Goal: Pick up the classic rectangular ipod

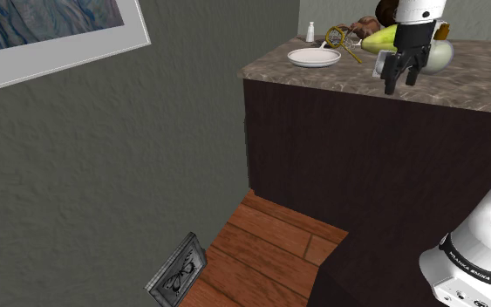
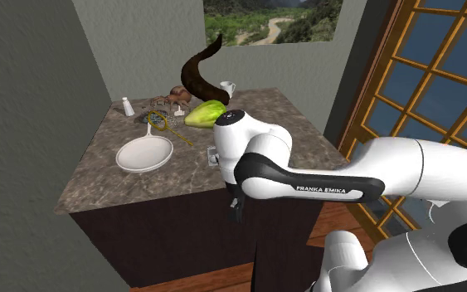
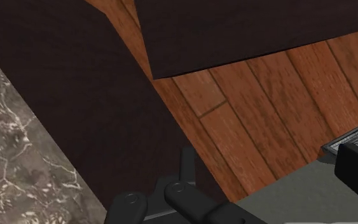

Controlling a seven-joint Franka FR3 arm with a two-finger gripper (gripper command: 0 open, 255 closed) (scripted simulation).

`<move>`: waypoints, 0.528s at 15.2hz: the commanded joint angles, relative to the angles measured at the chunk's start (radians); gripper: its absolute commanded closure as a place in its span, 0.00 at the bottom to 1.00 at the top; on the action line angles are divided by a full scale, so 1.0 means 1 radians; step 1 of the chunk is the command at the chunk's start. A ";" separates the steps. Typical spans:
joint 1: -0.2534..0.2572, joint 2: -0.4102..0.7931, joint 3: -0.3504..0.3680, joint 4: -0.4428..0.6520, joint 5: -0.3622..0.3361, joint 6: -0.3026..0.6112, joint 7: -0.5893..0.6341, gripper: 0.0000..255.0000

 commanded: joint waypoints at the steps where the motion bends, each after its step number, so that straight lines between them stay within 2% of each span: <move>1: -0.004 0.062 -0.039 0.061 -0.013 0.015 -0.050 0.00; 8: -0.010 0.275 -0.162 0.269 -0.007 0.060 -0.217 0.00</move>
